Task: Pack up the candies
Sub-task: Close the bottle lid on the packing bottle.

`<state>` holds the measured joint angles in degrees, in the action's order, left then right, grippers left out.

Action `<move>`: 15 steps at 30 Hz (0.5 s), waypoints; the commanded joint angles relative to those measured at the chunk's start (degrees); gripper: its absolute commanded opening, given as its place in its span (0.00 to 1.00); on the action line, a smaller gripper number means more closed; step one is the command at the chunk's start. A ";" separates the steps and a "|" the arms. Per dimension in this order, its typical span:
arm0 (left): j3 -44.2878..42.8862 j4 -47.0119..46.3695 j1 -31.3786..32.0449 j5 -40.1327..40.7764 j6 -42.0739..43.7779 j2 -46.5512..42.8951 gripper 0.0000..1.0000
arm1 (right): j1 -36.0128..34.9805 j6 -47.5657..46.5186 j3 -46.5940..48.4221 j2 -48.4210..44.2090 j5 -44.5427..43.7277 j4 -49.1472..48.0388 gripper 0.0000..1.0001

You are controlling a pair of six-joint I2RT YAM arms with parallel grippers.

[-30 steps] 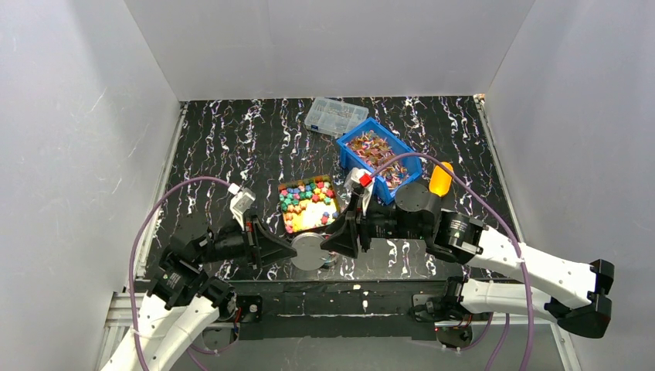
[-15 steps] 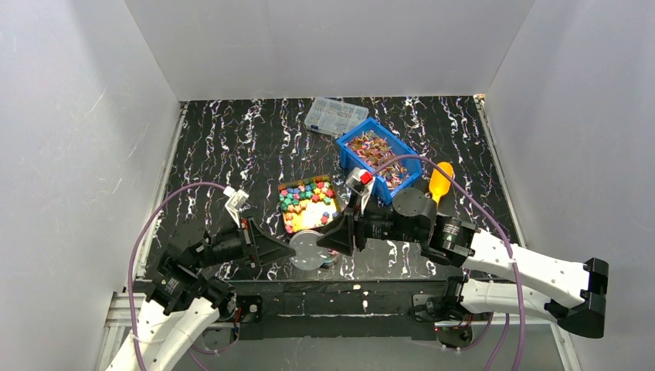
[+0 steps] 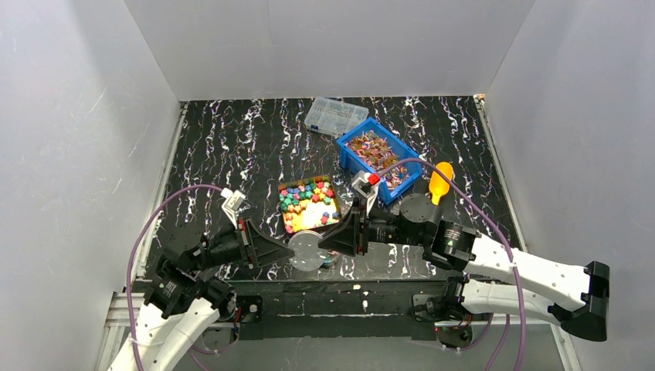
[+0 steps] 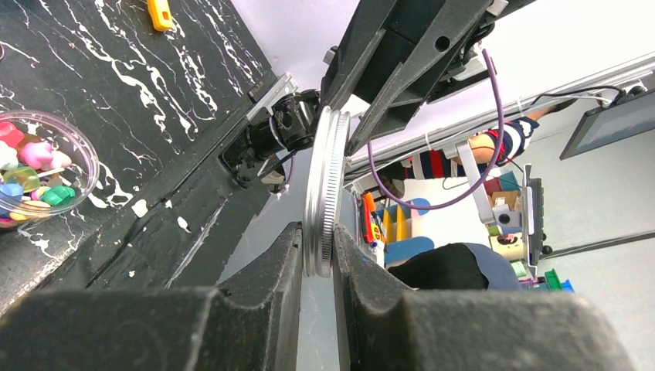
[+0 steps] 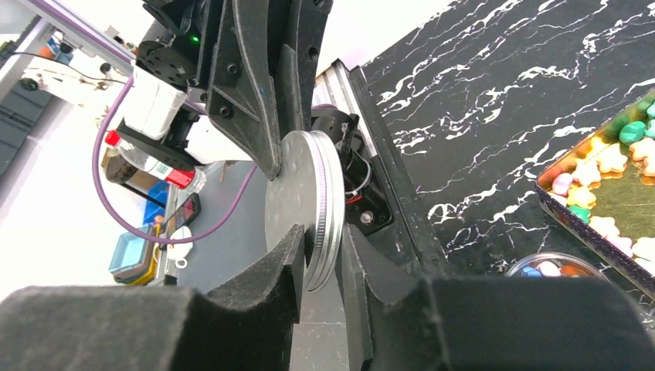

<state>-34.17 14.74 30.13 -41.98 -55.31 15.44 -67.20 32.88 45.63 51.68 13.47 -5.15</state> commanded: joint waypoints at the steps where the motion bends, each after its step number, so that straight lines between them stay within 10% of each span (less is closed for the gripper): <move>1: 0.62 -1.75 0.10 -0.18 -0.33 -0.46 0.00 | -0.30 2.76 -1.21 -1.80 1.26 -6.58 0.28; 10: 1.25 -1.57 0.11 0.45 0.07 -0.36 0.00 | -0.30 7.41 -4.73 -1.94 3.31 -13.03 0.01; 15: 0.61 1.16 0.10 2.65 1.75 -0.06 0.29 | -0.30 7.87 -5.01 -2.21 1.86 -12.35 0.01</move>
<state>-33.36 13.93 30.13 -42.37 -55.11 15.05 -66.81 39.46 40.66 50.24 13.85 -12.38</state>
